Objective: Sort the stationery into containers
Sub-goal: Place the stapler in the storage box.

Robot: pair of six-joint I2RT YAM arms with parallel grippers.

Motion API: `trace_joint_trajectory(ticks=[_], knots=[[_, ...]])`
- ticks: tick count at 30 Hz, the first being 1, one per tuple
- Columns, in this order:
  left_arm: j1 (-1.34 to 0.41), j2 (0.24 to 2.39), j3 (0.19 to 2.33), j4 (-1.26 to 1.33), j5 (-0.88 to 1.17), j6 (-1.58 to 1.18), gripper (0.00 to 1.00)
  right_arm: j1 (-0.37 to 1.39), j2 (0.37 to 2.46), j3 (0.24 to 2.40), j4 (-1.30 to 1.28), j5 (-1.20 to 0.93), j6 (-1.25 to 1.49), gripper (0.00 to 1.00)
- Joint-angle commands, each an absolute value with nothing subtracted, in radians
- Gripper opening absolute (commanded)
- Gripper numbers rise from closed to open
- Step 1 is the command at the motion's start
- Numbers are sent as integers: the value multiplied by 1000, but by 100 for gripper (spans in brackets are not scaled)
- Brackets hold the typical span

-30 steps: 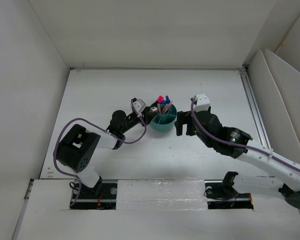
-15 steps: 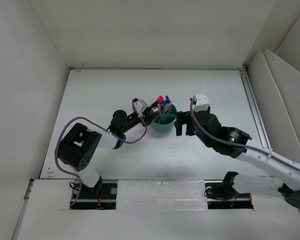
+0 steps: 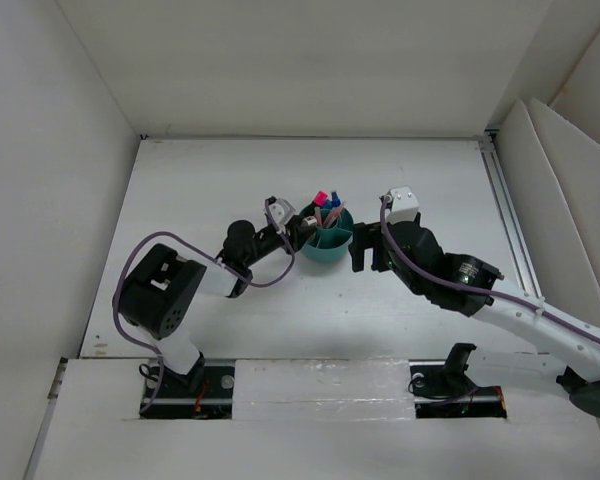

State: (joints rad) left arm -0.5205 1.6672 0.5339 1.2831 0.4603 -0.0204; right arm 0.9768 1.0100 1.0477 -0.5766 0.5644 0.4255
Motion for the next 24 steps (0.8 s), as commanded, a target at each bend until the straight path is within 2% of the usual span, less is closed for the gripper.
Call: trace_joint_trajectory(ticks=[1,5,6,17,18,20,21,22,24], knots=[[-517,1609,540,1450,468,-38,16,985,1017,1060,-558,558,419,91],[-517,1600,540,1450,450,-49,25,985,1017,1060,-558,558,419,91],[-517,1600,531,1450,439,-49,39,985,1017,1060,-558,558,410,91],[-517,1579,520,1468,420,-72,45,985,1017,1060,-558,549,410,91],[-517,1551,505,1468,420,-72,61,985,1017,1060,-558,549,410,91],[-517,1513,492,1467,393,-93,73,985,1017,1060,-558,549,410,91],[-517,1493,492,1456,367,-94,89,985,1017,1060,-558,549,410,91],[-517,1449,492,1438,350,-94,100,985,1017,1060,-558,549,410,91],[-517,1390,482,1359,298,-106,100,985,1017,1060,-558,549,410,91]])
